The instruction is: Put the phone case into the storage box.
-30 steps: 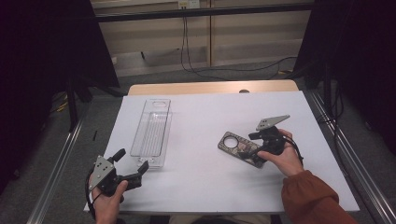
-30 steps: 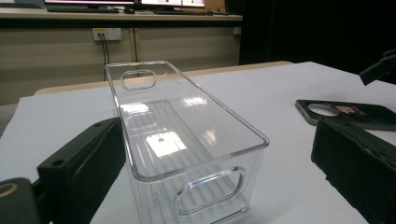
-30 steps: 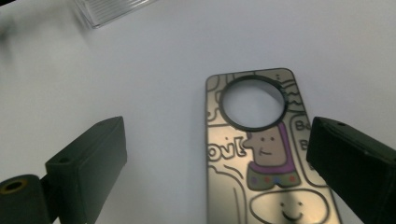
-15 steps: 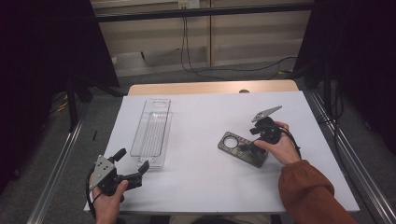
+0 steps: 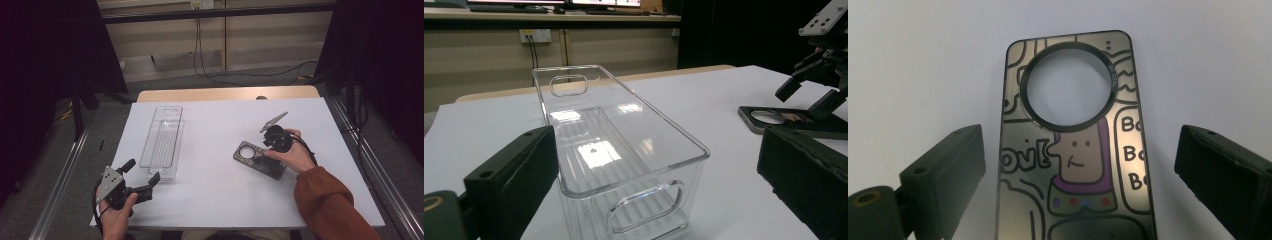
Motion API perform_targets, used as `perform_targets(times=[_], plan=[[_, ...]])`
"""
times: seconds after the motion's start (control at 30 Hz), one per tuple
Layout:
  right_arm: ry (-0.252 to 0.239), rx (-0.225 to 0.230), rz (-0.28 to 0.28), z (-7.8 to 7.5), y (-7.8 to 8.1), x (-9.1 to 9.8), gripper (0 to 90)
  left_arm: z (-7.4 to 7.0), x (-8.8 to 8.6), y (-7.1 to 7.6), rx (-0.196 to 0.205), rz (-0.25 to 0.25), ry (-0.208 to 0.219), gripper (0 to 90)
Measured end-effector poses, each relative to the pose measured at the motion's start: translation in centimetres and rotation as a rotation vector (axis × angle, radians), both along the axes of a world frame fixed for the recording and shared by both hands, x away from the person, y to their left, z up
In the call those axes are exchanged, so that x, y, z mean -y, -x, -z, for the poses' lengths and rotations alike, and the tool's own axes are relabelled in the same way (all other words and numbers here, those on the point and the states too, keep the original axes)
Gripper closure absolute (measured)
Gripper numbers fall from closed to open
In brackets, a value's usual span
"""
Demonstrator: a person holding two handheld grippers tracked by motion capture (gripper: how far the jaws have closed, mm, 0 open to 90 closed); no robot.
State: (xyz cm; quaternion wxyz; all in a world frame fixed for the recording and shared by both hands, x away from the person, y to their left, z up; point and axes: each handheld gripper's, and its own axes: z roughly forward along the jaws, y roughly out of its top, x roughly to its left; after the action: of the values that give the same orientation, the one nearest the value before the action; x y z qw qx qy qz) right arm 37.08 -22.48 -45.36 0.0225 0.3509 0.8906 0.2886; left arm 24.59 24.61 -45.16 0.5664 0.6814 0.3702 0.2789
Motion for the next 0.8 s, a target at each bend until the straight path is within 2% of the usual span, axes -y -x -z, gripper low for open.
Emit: perform_targets(times=[0.17, 0.27, 0.53, 0.63, 0.67, 0.8], plan=[[0.036, -0.039, -0.016, 0.1, -0.7, -1.1, 6.2, 0.0, 0.0, 0.0, -0.002, 0.001, 0.000, 3.1], [0.068, -0.043, -0.024, 0.2, -0.8, -1.5, 6.3, 0.0, 0.0, 0.0, -0.002, 0.002, 0.009, 3.1], [0.146, -0.067, -0.052, 0.7, -0.5, -1.5, 5.0, 0.1, 0.0, 0.0, -0.002, 0.001, 0.006, 3.1], [0.150, -0.079, -0.042, 0.9, -0.4, -1.2, 4.1, 0.1, 0.0, 0.0, -0.003, -0.001, 0.002, 3.1], [0.151, -0.090, -0.059, 1.0, -0.4, -1.2, 7.4, 0.1, 0.0, -0.1, -0.003, 0.001, 0.000, 3.1], [0.179, -0.081, -0.076, 1.0, -0.2, -1.5, 7.7, 0.1, 0.0, 0.0, -0.003, 0.000, 0.005, 3.1]])
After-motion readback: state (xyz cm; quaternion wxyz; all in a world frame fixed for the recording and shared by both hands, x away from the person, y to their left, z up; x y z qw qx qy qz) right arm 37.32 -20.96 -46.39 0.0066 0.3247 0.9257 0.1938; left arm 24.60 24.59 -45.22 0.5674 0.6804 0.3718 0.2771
